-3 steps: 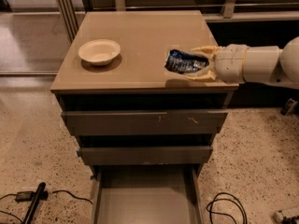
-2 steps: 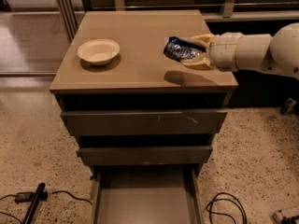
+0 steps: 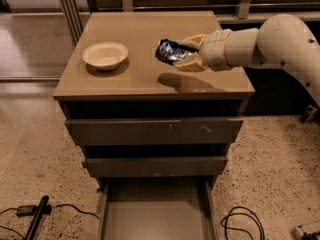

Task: Pick pepsi can from bottom drawer and place on counter

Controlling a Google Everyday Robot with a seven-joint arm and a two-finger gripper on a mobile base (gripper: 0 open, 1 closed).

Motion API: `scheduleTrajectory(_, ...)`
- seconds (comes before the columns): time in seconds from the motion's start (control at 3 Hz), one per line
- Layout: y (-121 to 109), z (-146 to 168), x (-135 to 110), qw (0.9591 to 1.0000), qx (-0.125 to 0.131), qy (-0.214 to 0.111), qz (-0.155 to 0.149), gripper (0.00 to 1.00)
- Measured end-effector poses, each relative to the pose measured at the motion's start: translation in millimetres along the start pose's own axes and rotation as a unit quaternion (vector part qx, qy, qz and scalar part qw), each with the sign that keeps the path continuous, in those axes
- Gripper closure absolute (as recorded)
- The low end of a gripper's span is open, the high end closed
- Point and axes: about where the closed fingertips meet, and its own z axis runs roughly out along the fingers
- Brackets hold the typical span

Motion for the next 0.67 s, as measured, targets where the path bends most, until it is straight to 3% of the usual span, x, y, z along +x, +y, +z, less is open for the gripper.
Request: scheduleTrajectory(0.67, 1.4, 42.9, 16.1, 0.9978, -0.04, 0.028, 0.044, 1.0)
